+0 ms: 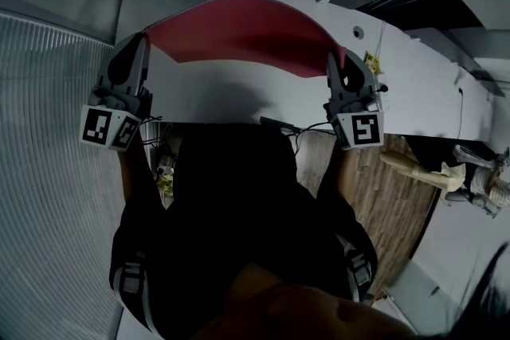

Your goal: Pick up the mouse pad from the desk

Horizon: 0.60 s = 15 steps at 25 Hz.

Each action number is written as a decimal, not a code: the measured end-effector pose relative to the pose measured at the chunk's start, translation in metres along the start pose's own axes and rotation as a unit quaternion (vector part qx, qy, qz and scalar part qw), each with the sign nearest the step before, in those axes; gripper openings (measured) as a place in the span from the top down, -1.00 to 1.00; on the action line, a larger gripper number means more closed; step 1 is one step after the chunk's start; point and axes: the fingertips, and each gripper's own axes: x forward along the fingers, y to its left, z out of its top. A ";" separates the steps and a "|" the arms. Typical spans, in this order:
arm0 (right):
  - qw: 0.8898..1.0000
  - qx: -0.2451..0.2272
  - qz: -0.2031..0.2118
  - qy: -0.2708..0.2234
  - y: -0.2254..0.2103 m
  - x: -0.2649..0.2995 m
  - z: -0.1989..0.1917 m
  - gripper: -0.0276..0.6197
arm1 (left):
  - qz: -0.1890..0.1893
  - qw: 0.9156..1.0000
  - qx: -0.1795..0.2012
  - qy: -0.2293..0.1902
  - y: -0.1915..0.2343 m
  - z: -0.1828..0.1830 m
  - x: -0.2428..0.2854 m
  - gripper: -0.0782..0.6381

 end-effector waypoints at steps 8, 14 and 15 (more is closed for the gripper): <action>1.000 0.000 0.001 -0.004 0.005 -0.007 -0.001 0.82 | -0.004 1.000 -0.002 -0.008 -0.006 0.002 -0.008 0.75; 1.000 -0.002 0.001 -0.006 0.006 -0.009 -0.001 0.82 | -0.007 1.000 -0.004 -0.010 -0.007 0.003 -0.009 0.75; 1.000 -0.002 0.001 -0.005 0.006 -0.009 -0.001 0.82 | -0.007 1.000 -0.006 -0.011 -0.007 0.002 -0.010 0.75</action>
